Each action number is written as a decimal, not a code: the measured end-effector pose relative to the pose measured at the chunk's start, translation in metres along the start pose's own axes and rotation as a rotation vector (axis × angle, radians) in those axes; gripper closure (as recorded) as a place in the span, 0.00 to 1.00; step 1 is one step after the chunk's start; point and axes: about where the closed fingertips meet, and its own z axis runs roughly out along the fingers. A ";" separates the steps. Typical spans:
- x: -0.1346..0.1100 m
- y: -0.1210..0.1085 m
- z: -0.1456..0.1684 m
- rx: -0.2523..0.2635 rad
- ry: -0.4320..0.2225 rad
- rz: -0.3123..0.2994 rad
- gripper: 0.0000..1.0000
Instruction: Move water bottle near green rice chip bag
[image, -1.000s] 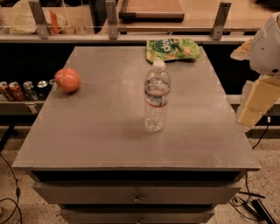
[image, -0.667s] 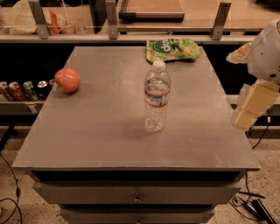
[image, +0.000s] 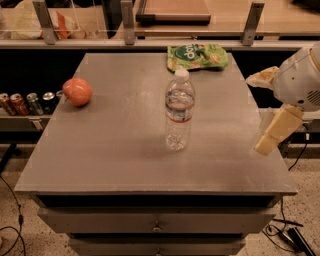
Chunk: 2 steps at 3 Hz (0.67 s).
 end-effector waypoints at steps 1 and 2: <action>-0.007 0.000 0.015 -0.050 -0.132 0.011 0.00; -0.022 0.002 0.029 -0.099 -0.261 0.012 0.00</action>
Offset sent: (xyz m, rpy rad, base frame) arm 0.0137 0.0486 -0.0183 0.4257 0.0383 0.1312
